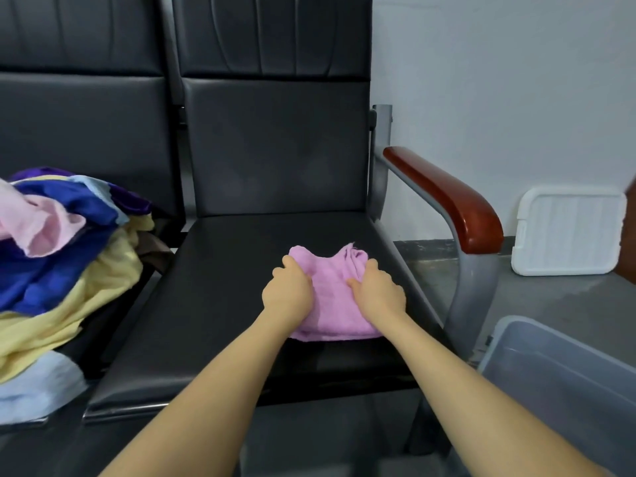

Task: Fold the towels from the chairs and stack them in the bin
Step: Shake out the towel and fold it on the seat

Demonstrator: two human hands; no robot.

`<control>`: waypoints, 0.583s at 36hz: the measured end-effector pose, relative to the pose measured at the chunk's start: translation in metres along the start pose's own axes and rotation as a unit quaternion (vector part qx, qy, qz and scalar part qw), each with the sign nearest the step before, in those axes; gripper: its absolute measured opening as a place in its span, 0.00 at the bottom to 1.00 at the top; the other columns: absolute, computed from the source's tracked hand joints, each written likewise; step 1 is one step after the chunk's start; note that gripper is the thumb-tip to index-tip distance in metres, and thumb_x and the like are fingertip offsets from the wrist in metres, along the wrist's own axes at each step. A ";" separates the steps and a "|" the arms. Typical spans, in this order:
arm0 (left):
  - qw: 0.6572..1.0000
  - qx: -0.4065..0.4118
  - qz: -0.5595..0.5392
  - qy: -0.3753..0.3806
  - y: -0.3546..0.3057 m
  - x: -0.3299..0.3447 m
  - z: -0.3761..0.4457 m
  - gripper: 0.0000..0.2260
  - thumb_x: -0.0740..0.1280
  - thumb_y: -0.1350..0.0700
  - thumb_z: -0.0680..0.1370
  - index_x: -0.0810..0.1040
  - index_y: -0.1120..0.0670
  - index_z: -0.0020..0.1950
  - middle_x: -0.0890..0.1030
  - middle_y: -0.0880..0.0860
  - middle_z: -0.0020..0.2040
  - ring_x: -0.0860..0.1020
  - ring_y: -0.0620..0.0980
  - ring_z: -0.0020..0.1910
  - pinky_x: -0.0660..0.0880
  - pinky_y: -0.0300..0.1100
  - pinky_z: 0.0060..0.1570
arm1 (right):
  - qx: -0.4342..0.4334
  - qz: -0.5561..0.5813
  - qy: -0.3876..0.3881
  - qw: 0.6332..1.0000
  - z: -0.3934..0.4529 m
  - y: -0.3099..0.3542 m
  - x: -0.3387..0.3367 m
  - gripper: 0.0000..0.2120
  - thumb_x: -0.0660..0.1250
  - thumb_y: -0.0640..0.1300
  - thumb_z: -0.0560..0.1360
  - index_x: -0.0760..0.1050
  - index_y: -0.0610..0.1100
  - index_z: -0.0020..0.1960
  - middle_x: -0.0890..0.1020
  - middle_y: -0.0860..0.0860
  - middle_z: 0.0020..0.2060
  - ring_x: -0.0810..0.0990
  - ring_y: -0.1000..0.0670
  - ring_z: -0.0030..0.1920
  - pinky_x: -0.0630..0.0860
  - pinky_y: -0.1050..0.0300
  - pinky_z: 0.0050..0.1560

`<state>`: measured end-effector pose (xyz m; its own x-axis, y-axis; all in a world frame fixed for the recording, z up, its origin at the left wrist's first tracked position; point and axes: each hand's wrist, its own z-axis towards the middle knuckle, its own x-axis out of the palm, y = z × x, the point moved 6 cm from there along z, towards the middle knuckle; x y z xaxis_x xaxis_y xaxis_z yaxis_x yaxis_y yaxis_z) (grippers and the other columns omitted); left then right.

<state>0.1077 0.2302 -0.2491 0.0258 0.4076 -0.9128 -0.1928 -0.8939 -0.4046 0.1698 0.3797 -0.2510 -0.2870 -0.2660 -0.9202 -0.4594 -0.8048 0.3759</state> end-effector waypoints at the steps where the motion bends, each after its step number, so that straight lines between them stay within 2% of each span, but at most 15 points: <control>1: 1.000 0.005 0.000 -0.013 -0.002 -0.005 0.000 0.17 0.54 0.52 0.82 0.62 0.61 0.66 0.73 0.59 0.59 0.77 0.58 0.52 0.68 0.45 0.40 | -0.008 0.020 -0.010 1.000 -0.001 0.003 -0.003 0.19 0.58 0.53 0.81 0.64 0.41 0.64 0.78 0.44 0.55 0.79 0.43 0.51 0.74 0.48 0.49; 3: 0.998 0.026 0.013 -0.050 -0.006 -0.017 -0.002 0.16 0.54 0.51 0.82 0.62 0.61 0.66 0.73 0.58 0.59 0.78 0.57 0.50 0.67 0.45 0.38 | -0.024 0.034 -0.043 0.998 -0.005 0.008 -0.014 0.21 0.57 0.53 0.81 0.62 0.39 0.66 0.79 0.44 0.53 0.79 0.45 0.46 0.75 0.49 0.42; 5: 0.995 0.047 0.031 -0.088 -0.011 -0.029 -0.005 0.16 0.54 0.51 0.83 0.63 0.61 0.65 0.74 0.57 0.57 0.79 0.56 0.47 0.66 0.44 0.35 | -0.040 0.040 -0.083 0.995 -0.009 0.013 -0.028 0.21 0.57 0.53 0.81 0.63 0.39 0.66 0.79 0.44 0.52 0.76 0.47 0.42 0.71 0.52 0.37; 10: 0.984 0.080 0.041 -0.154 -0.029 -0.051 -0.014 0.15 0.53 0.50 0.83 0.64 0.60 0.62 0.74 0.55 0.53 0.78 0.54 0.39 0.60 0.40 0.25 | -0.073 0.061 -0.158 0.983 -0.018 0.017 -0.069 0.18 0.58 0.52 0.81 0.64 0.39 0.62 0.78 0.44 0.49 0.79 0.44 0.43 0.72 0.53 0.37; 12: 0.979 0.097 0.037 -0.174 -0.042 -0.060 -0.019 0.15 0.53 0.49 0.83 0.65 0.60 0.60 0.74 0.55 0.52 0.73 0.53 0.34 0.57 0.40 0.25 | -0.080 0.075 -0.181 0.977 -0.025 0.015 -0.087 0.16 0.57 0.52 0.81 0.64 0.40 0.60 0.77 0.46 0.45 0.77 0.47 0.39 0.70 0.56 0.35; 15: 0.969 0.135 0.031 -0.205 -0.067 -0.075 -0.028 0.15 0.53 0.49 0.83 0.65 0.60 0.59 0.73 0.54 0.50 0.66 0.48 0.27 0.56 0.40 0.24 | -0.088 0.090 -0.225 0.966 -0.035 0.006 -0.116 0.16 0.57 0.51 0.81 0.64 0.41 0.62 0.75 0.49 0.44 0.77 0.49 0.40 0.70 0.59 0.34; 18: 0.962 0.185 0.003 -0.202 -0.100 -0.083 -0.040 0.15 0.53 0.49 0.83 0.65 0.60 0.59 0.73 0.54 0.49 0.71 0.51 0.30 0.62 0.41 0.26 | -0.079 0.092 -0.266 0.956 -0.044 -0.017 -0.143 0.19 0.58 0.51 0.81 0.63 0.40 0.65 0.74 0.50 0.45 0.73 0.51 0.39 0.62 0.63 0.29; 21: 0.956 0.225 -0.016 -0.186 -0.132 -0.079 -0.053 0.15 0.53 0.49 0.83 0.65 0.59 0.60 0.73 0.55 0.50 0.74 0.53 0.33 0.64 0.42 0.27 | -0.050 0.082 -0.286 0.954 -0.050 -0.046 -0.161 0.19 0.57 0.52 0.81 0.64 0.38 0.62 0.75 0.47 0.46 0.73 0.44 0.40 0.60 0.58 0.30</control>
<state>0.1831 0.3067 -0.1267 -0.2959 0.5462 -0.7837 -0.6032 -0.7430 -0.2901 0.2788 0.4332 -0.1251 -0.7723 -0.0836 -0.6298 -0.2942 -0.8315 0.4712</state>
